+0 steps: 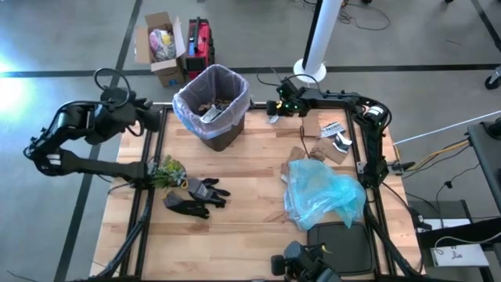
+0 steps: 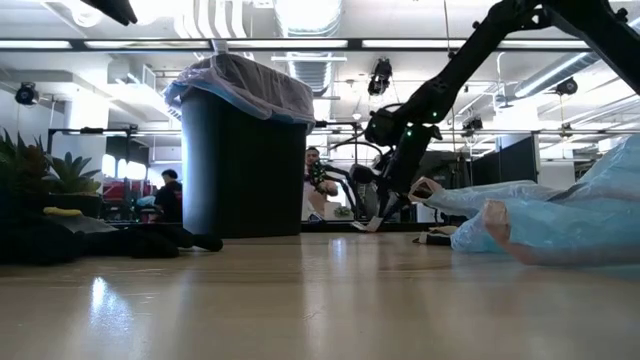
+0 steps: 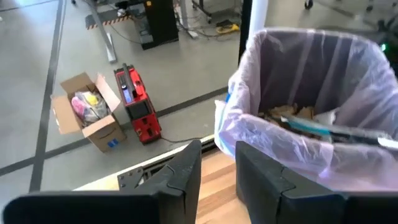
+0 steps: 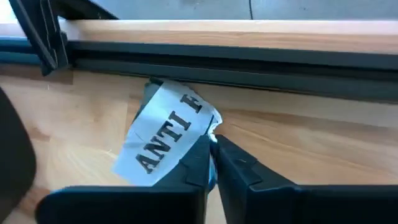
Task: Place trash/remove bag and relplace
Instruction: Put the white paper into the trash bin
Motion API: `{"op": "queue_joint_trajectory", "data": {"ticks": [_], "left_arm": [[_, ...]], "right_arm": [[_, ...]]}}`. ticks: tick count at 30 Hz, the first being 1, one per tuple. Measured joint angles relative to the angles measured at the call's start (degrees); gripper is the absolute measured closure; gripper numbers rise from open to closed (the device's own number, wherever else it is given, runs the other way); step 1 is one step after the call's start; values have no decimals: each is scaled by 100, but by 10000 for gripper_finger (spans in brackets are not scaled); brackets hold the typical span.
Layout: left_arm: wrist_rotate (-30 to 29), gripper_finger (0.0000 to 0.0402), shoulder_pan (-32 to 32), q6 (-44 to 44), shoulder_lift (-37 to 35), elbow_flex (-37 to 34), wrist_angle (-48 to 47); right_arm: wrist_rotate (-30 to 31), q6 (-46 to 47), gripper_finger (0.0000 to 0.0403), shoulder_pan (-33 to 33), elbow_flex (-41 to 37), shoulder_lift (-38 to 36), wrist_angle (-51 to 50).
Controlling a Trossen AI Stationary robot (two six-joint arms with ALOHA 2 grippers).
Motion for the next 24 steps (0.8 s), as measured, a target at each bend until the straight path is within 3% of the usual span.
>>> {"op": "queue_joint_trajectory", "data": {"ticks": [7, 14, 19, 24], "left_arm": [[35, 331, 8, -333, 174, 0, 26], [87, 327, 34, -1033, 200, -2, -117], [326, 330, 53, -1357, 270, -2, -56], [443, 337, 53, -1135, 501, -2, 193]], "right_arm": [[-318, -1223, 401, 7, 46, -400, -513], [-282, -3092, 402, 269, 482, -1964, -643], [-274, -3517, 401, 634, 640, -3047, 564], [-275, -3756, 401, 991, 680, -3323, 2586]]}}
